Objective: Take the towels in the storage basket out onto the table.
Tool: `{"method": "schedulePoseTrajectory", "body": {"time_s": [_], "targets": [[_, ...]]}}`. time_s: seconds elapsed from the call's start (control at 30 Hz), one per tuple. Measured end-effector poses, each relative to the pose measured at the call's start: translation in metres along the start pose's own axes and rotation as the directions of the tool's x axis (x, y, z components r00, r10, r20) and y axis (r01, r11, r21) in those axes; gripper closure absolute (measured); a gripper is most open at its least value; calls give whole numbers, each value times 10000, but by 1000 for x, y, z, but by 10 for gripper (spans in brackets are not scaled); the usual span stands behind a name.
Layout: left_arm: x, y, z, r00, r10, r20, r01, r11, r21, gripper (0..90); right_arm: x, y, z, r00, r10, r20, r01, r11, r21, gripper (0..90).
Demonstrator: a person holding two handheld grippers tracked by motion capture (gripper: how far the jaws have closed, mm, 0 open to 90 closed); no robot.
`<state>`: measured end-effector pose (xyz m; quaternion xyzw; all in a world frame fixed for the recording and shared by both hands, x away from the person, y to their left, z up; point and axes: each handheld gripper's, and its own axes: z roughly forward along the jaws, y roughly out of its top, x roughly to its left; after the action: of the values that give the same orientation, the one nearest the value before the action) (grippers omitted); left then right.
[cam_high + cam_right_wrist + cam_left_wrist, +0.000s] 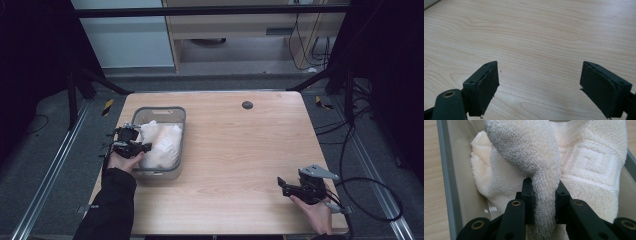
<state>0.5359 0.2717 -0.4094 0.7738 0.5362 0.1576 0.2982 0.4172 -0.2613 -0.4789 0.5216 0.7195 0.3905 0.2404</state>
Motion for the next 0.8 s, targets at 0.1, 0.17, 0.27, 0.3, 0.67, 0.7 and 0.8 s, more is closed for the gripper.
{"method": "schedulePoseTrajectory", "body": {"time_s": [0.1,0.17,0.27,0.3,0.67,0.7,0.8], "targets": [[-1,1,-3,10000,42,5,-42,10000,-86,760,0,0,0,10000,13,2,-13,10000,7,155],[-2,2,-5,9999,130,-1,-130,9998,-117,762,0,0,0,10000,2,-3,-2,10000,9,155],[-3,4,-11,9998,217,-42,-218,9993,-293,764,0,0,0,10000,14,9,-14,10000,9,155],[-4,5,-13,9998,215,-54,-216,9991,-352,764,0,0,0,10000,9,8,-9,10000,5,155],[-8,15,-33,9988,489,-75,-493,9946,-912,771,0,0,0,10000,-6,0,6,10000,32,155],[-8,15,-33,9989,475,-56,-479,9942,-960,772,0,0,0,10000,11,-11,-11,10000,40,155],[-8,17,-38,9988,489,-52,-491,9927,-1104,773,0,0,0,10000,5,4,-5,10000,61,155]]}}
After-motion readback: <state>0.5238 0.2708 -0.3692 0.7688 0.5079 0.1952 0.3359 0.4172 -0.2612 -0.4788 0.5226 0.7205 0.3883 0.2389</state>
